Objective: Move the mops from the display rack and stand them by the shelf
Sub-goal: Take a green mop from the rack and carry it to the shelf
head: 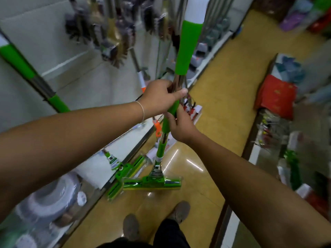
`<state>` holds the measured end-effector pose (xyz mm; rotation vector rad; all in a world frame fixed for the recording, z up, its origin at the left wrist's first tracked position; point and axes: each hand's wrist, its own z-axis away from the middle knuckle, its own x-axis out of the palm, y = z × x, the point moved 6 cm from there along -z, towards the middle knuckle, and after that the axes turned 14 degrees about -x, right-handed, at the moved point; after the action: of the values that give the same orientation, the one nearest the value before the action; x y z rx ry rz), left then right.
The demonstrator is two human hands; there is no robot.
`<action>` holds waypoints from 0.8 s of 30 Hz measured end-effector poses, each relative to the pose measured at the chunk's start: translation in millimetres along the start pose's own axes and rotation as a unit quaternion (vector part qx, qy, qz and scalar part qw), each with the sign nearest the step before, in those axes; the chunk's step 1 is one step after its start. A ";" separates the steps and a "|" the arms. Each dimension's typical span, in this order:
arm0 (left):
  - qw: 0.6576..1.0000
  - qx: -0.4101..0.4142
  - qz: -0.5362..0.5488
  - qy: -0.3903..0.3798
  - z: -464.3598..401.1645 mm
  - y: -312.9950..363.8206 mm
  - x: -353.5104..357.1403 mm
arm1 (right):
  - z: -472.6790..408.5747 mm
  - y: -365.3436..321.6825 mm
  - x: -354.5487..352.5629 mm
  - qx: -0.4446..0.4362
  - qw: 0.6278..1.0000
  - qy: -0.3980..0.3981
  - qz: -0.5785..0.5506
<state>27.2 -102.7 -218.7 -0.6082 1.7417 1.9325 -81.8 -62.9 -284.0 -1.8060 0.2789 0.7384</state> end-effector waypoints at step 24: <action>0.961 0.220 0.122 -0.117 -50.4 428.8 120.8 | 22.2 33.3 -414.7 -0.020 0.966 0.257 0.009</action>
<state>-328.7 -184.8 41.3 -0.0032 2.0678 1.5993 -429.3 -122.9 -62.2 -2.0156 0.6242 0.2750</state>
